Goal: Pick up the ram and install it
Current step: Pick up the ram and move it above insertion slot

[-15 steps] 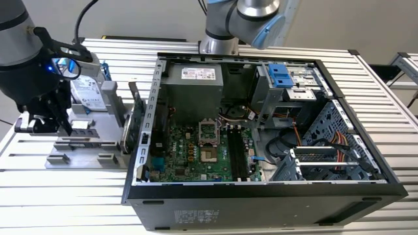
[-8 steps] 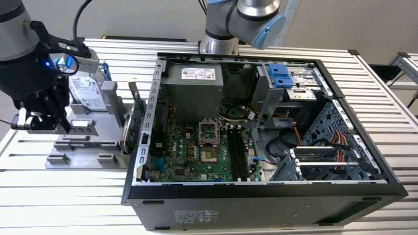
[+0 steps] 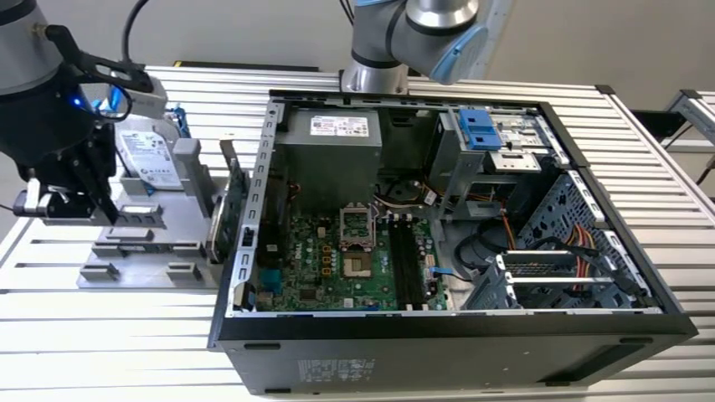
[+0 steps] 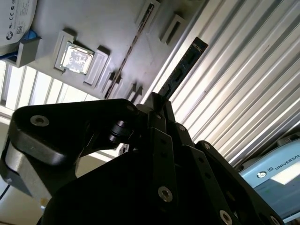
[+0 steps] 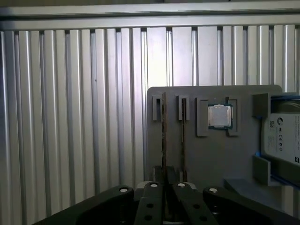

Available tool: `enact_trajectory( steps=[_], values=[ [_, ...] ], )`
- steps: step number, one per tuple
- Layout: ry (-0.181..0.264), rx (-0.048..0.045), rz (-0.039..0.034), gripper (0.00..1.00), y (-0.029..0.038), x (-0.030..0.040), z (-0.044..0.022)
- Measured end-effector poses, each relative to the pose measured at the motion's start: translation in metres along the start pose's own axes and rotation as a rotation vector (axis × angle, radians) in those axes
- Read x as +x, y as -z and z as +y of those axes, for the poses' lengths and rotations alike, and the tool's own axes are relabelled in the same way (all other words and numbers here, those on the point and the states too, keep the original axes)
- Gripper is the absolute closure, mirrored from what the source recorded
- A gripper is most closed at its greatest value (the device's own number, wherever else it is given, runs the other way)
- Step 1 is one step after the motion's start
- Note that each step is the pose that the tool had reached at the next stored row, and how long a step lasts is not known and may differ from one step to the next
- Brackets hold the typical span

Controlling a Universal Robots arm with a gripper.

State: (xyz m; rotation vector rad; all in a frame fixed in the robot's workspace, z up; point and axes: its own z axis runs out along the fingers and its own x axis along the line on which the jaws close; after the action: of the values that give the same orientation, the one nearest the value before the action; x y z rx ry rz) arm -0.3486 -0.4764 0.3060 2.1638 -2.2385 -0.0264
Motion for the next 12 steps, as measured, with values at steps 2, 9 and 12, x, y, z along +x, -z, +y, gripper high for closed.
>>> enact_trajectory(
  steps=[2,9,12],
  values=[
    [0.0,0.0,0.0,1.0,0.0019,0.0,0.0001],
    [0.0,0.0001,0.0,1.0,0.0086,0.0001,0.0003],
    [0.0,0.0,0.0,1.0,0.0118,0.0001,0.0004]
  ],
)
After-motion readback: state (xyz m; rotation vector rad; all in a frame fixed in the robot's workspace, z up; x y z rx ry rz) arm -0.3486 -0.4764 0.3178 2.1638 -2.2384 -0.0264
